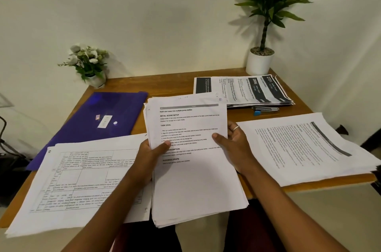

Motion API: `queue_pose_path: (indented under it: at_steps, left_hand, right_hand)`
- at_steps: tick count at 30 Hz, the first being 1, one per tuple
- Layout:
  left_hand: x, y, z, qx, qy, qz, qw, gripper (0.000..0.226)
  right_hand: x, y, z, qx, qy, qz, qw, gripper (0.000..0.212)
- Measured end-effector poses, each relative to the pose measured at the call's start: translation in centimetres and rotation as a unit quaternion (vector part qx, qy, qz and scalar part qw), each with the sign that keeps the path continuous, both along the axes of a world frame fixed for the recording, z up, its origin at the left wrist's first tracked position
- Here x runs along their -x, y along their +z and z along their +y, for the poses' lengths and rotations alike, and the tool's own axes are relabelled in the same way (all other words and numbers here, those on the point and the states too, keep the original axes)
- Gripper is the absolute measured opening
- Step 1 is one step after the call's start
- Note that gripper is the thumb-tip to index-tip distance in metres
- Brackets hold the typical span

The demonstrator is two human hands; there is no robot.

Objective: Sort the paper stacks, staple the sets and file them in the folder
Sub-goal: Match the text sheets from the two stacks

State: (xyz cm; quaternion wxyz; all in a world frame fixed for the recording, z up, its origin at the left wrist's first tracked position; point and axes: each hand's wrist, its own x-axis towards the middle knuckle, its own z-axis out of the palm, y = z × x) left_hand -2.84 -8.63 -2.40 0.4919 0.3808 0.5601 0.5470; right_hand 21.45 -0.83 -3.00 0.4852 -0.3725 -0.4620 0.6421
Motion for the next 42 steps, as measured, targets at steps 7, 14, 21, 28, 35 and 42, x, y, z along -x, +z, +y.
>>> queue_pose_path:
  at_steps: [7, 14, 21, 28, 35, 42]
  left_hand:
    - [0.4, 0.4, 0.4, -0.008, -0.03, -0.009, 0.999, 0.045]
    - [-0.1, 3.9, 2.2, 0.015, -0.05, 0.059, 0.997, 0.03]
    - [-1.6, 6.5, 1.1, 0.0, 0.008, -0.024, 1.0, 0.039]
    - [-3.8, 2.6, -0.6, 0.124, 0.078, 0.021, 0.989, 0.035]
    - [-4.3, 1.3, -0.5, 0.1, 0.101, 0.148, 0.979, 0.038]
    - [-4.1, 0.3, -0.5, 0.081, 0.096, 0.178, 0.976, 0.039]
  right_hand:
    - [0.3, 0.0, -0.2, 0.001, -0.012, 0.018, 1.0, 0.088]
    - [0.3, 1.2, 0.0, 0.028, -0.158, -0.024, 0.987, 0.027]
    - [-1.3, 6.1, -0.1, -0.074, -0.192, -0.143, 0.968, 0.014]
    - [-6.1, 6.8, 0.9, -0.054, -0.194, -0.204, 0.958, 0.017]
    - [-13.7, 6.2, 3.3, -0.039, -0.177, -0.402, 0.898, 0.011]
    - [-15.9, 2.4, 4.2, -0.045, -0.209, -0.618, 0.756, 0.036]
